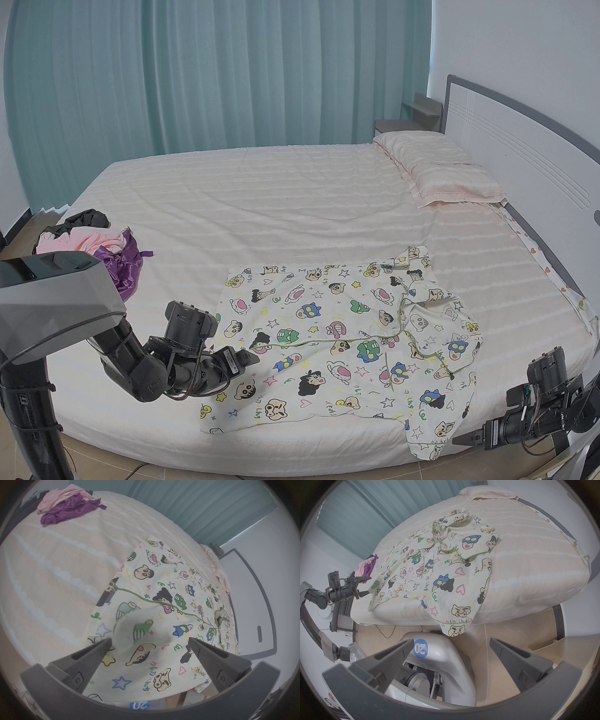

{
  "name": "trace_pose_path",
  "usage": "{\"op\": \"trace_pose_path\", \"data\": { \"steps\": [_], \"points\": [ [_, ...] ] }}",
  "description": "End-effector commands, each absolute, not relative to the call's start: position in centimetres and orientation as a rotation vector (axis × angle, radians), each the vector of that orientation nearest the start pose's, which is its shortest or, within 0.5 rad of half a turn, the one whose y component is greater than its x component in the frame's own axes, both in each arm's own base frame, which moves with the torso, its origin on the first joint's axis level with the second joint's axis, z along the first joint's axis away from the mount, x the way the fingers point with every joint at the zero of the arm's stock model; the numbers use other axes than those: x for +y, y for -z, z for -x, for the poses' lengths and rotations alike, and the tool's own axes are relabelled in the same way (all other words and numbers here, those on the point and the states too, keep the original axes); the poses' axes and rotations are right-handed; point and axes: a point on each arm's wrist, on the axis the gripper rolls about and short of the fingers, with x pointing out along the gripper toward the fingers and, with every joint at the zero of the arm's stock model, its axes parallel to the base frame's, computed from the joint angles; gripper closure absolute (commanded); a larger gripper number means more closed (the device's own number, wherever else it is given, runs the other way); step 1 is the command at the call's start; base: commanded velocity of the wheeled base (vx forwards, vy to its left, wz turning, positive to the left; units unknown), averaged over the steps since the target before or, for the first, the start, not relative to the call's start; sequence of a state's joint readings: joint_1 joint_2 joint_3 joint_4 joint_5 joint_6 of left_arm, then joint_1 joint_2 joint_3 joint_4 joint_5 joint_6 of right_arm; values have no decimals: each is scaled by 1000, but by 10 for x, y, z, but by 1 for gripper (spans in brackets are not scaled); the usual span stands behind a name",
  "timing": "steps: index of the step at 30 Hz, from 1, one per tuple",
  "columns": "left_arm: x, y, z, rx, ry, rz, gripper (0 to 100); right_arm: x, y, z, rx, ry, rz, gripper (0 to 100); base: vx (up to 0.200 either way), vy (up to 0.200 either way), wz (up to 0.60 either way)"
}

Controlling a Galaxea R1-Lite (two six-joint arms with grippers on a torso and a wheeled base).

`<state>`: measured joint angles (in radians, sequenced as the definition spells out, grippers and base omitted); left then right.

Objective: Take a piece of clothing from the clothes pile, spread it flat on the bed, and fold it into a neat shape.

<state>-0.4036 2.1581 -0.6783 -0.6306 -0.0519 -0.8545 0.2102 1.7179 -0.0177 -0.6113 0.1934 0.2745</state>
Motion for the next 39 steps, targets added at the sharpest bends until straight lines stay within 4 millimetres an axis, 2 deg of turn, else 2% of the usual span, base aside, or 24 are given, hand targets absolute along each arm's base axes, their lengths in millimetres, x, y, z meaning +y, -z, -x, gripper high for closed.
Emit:
{"op": "trace_pose_path", "data": {
  "steps": [1, 5, 11, 18, 20, 23, 28, 29, 33, 37, 39],
  "points": [
    [-127, -9, -297, 956, 26, 666, 0, 35, -22, -135, 1151, -217, -228, 0, 0, 0, 0],
    [-126, -7, -295, 966, 18, 663, 0, 35, -23, -135, 1149, -218, -226, 0, 0, 0, 0],
    [-113, -21, -298, 917, -14, 728, 0, 35, -23, -135, 1147, -214, -226, 0, 0, 0, 0],
    [-108, -22, -283, 976, -53, 726, 0, 35, -23, -135, 1142, -215, -226, 0, 0, 0, 0],
    [-108, -23, -285, 978, -60, 726, 0, 35, -23, -135, 1142, -215, -226, 0, 0, 0, 0],
    [-102, -30, -301, 924, -80, 781, 0, 35, -23, -135, 1140, -215, -224, 0, 0, 0, 0],
    [-105, -40, -316, 861, -88, 849, 0, 35, -24, -135, 1136, -216, -226, 0, 0, 0, 0],
    [-108, -38, -325, 845, -90, 852, 0, 35, -25, -135, 1133, -219, -224, 0, 0, 0, 0],
    [-116, -25, -339, 838, -115, 851, 0, 35, -26, -134, 1126, -224, -223, 0, 0, 0, 0],
    [-129, -21, -338, 862, -94, 863, 0, 36, -26, -134, 1127, -227, -222, 0, 0, 0, 0],
    [-141, -12, -333, 895, -80, 838, 0, 36, -26, -134, 1127, -227, -222, 0, 0, 0, 0]
  ]
}}
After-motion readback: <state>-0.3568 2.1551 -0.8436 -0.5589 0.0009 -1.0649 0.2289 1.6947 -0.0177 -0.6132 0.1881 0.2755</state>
